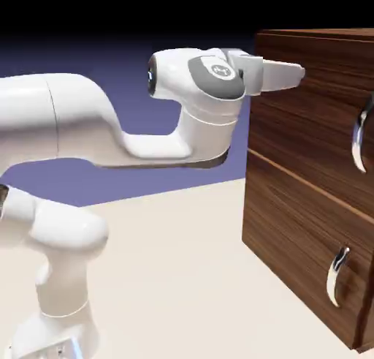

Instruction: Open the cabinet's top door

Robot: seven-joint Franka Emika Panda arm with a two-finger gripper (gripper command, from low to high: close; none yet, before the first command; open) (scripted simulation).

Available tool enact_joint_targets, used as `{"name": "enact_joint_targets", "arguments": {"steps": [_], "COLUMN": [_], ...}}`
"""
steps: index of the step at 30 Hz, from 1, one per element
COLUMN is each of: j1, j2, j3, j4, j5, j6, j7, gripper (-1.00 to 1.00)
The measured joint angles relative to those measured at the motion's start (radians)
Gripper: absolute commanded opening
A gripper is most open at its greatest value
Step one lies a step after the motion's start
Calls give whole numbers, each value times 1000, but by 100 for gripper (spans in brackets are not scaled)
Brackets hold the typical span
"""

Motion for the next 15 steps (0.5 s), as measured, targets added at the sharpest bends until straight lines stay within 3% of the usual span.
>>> {"name": "enact_joint_targets", "arguments": {"steps": [15], "j1": [260], "j2": [-122], "j3": [-312], "j4": [185], "j5": [-652], "j6": [20], "j7": [420], "gripper": [100]}}
